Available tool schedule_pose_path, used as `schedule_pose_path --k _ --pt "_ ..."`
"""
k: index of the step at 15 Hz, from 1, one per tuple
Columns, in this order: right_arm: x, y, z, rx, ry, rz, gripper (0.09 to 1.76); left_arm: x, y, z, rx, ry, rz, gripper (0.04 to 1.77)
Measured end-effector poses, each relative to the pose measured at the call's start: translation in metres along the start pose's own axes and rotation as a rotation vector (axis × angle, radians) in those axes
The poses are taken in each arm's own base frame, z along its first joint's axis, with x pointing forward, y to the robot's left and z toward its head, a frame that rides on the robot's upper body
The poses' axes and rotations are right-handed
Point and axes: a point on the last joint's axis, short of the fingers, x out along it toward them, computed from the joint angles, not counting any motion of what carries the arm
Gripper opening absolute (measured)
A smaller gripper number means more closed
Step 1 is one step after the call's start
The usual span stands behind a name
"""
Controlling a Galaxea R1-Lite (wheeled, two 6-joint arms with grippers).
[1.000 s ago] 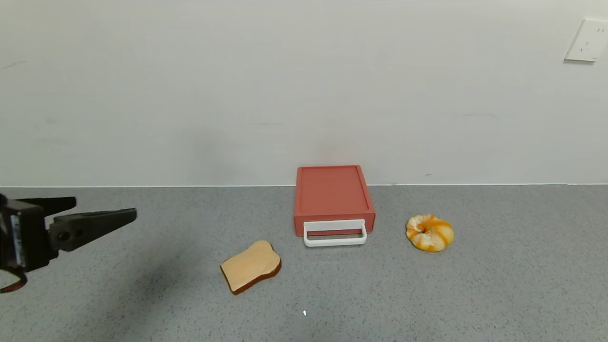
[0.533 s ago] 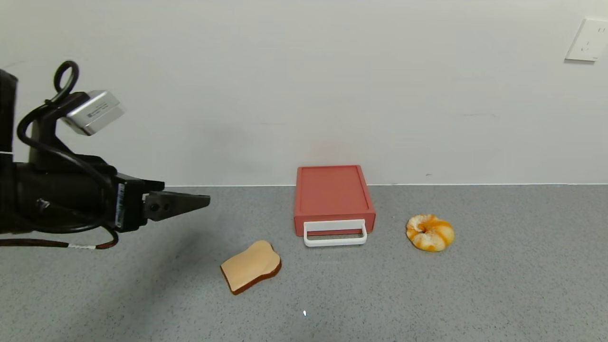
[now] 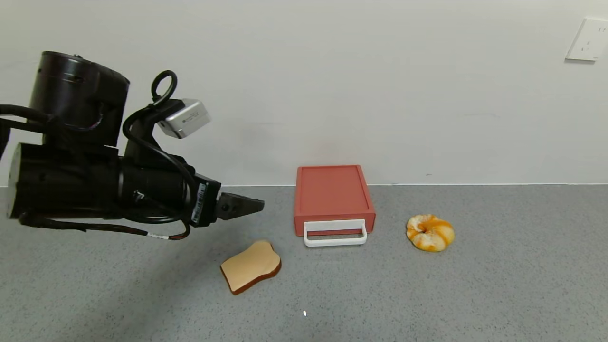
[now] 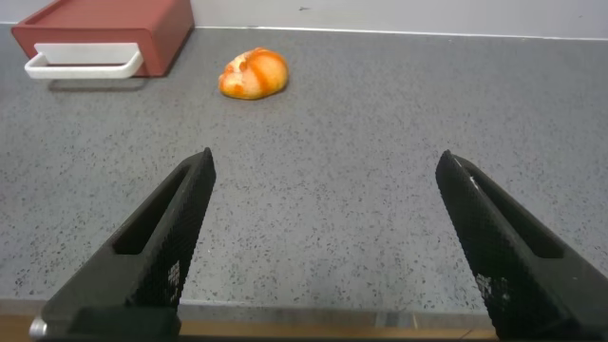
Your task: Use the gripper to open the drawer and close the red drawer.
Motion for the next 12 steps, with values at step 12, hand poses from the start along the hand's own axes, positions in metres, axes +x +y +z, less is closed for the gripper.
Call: schedule_pose_path --k 12 --pt "0.0 0.0 0.0 0.0 0.0 0.0 1.71 0.08 -0.037 0.009 -0.123 0.111 0.027 1.62"
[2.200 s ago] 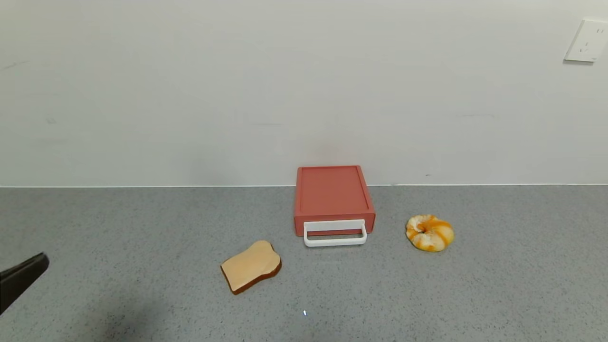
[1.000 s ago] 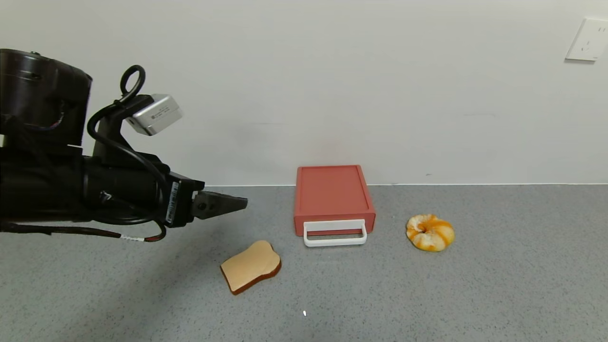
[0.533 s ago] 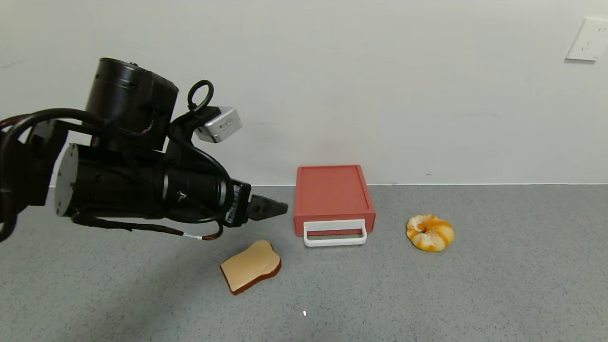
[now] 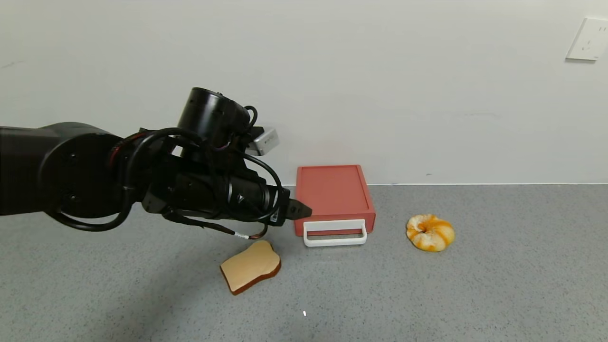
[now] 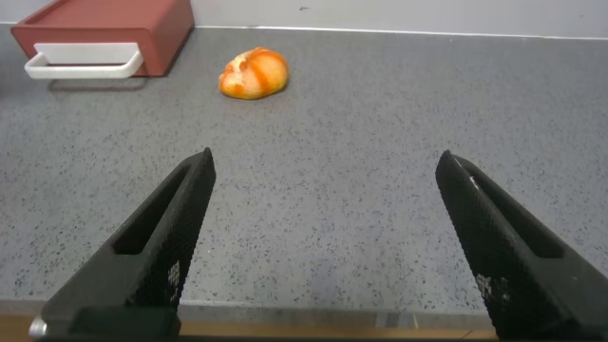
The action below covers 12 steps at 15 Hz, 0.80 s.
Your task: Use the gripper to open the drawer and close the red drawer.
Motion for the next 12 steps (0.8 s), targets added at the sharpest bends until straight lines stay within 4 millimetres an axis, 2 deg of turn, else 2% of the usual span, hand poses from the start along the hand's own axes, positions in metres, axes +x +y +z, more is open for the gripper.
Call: schedule_pose_path --k 3,6,7,8,12 --pt "0.0 0.0 0.0 0.0 0.0 0.0 1.71 0.01 0.0 0.0 -0.006 0.015 -0.001 1.13" --pt "0.0 0.0 0.0 -0.001 0.0 0.0 1.71 0.014 -0.001 0.0 -0.006 0.024 -0.008 0.8" --pt "0.0 0.0 0.0 0.0 0.0 0.0 1.71 0.015 -0.001 0.001 -0.007 0.025 -0.008 0.56" --pt "0.0 0.0 0.0 0.0 0.0 0.0 1.71 0.017 -0.001 0.002 -0.009 0.024 -0.003 0.14" --pt "0.0 0.0 0.0 -0.001 0.0 0.0 1.71 0.028 -0.01 0.006 -0.088 0.038 0.008 0.11"
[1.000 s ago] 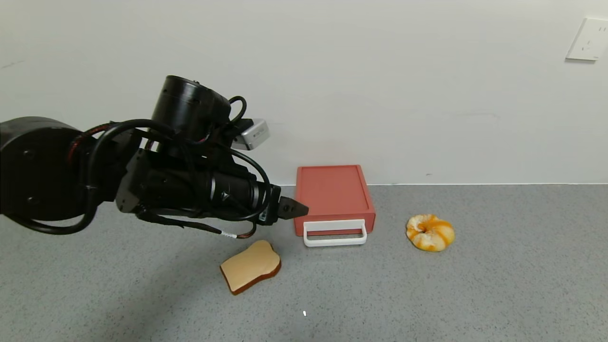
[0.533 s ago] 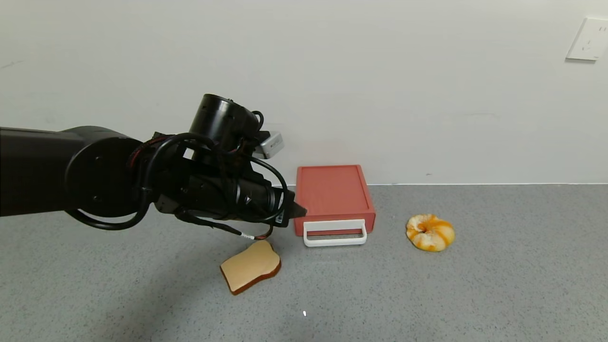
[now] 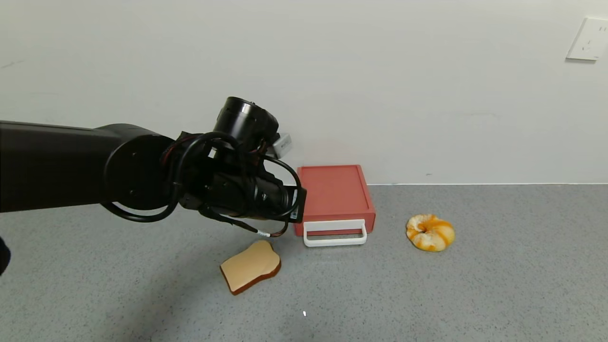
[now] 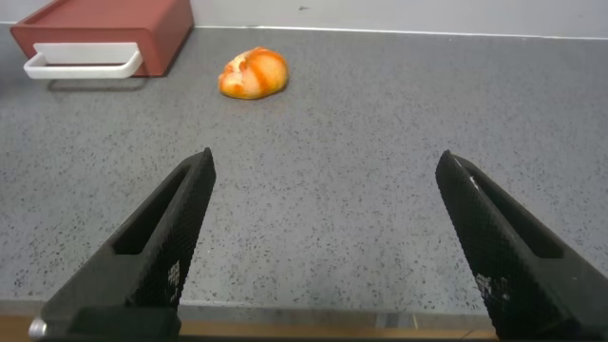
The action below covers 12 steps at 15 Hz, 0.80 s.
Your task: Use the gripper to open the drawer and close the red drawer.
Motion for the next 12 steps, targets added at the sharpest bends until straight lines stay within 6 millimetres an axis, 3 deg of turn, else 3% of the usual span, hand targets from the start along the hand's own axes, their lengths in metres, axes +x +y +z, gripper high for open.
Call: schedule_pose_path --k 5,12 --pt "0.0 0.0 0.0 0.001 0.0 0.0 1.71 0.019 -0.016 0.003 -0.083 0.036 -0.015 0.11" --pt "0.0 0.0 0.0 0.0 0.0 0.0 1.71 0.06 -0.047 -0.002 -0.133 0.121 -0.037 0.11"
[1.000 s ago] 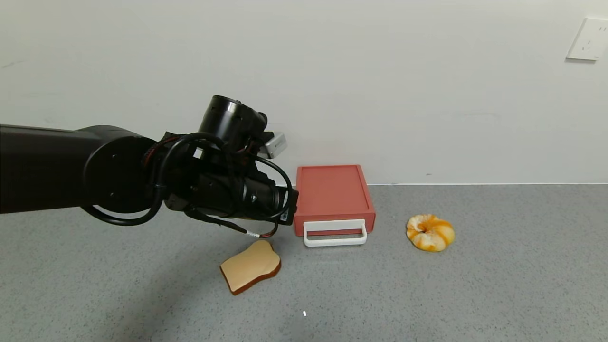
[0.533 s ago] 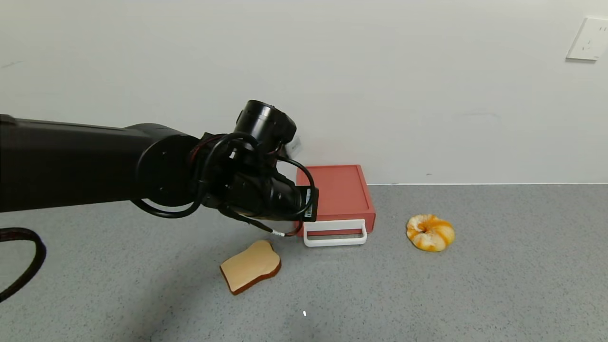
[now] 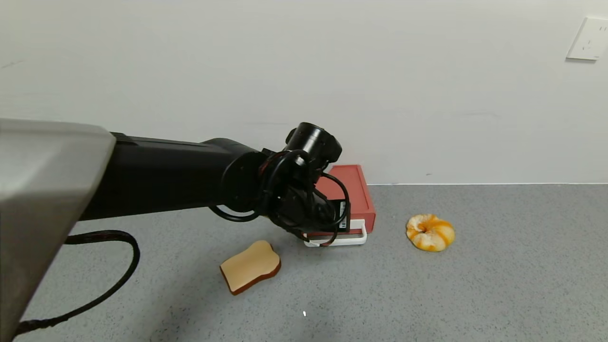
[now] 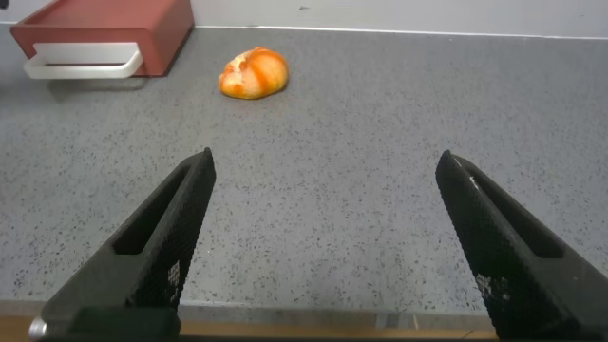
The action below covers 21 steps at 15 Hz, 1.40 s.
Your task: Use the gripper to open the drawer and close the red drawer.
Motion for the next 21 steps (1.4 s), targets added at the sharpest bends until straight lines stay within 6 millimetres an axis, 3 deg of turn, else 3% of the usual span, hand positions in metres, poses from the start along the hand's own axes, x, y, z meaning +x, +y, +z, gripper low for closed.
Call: schedule_pose_path --k 12,21 --pt "0.0 0.0 0.0 0.001 0.0 0.0 1.71 0.082 -0.018 -0.008 -0.049 0.062 0.004 0.11" --pt "0.0 0.0 0.0 0.0 0.0 0.0 1.71 0.098 -0.021 -0.005 -0.017 -0.036 0.0 0.11"
